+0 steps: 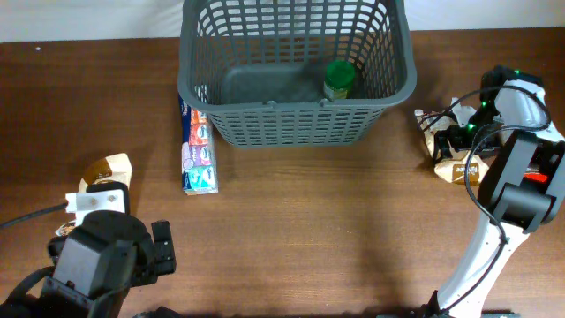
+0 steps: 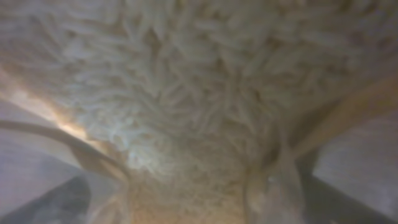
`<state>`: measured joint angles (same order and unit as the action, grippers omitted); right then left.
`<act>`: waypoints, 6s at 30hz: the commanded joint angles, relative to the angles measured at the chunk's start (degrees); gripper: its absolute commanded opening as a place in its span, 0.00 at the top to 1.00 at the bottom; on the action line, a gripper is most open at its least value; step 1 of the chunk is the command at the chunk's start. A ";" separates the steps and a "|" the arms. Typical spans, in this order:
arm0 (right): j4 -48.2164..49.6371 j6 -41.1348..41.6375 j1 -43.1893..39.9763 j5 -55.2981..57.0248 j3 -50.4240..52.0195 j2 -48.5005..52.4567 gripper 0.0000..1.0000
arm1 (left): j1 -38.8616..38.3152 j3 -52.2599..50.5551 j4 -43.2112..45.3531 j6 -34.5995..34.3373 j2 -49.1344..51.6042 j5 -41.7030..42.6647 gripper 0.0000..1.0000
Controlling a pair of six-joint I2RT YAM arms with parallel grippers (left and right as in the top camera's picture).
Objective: Pack container
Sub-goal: 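Grasp the clear rice bag with the right gripper, then lift the rice bag and carry it over the basket, then drop the rice bag into the basket and withdraw the right gripper, then move the right gripper down over the spaghetti package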
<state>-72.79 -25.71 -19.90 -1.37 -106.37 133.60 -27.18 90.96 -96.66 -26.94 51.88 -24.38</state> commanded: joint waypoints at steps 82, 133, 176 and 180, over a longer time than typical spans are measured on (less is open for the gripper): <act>1.81 25.57 40.35 0.79 -36.50 -10.29 0.96 | 0.35 -0.17 -0.02 0.92 0.11 1.07 0.00; -16.13 25.77 26.08 -2.69 -66.14 -13.18 0.01 | 0.35 -0.17 -0.02 0.92 0.11 1.68 0.00; 6.05 21.09 -14.29 9.79 -0.57 -19.65 0.01 | 0.35 -0.17 -0.02 0.92 0.11 2.58 0.01; 8.76 8.33 -14.29 0.59 0.74 -19.54 0.01 | 0.35 -0.17 -0.02 0.92 0.11 2.60 0.00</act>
<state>-64.95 -7.46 -34.11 5.45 -106.50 114.45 -27.18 90.96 -96.66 -26.76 51.96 -22.44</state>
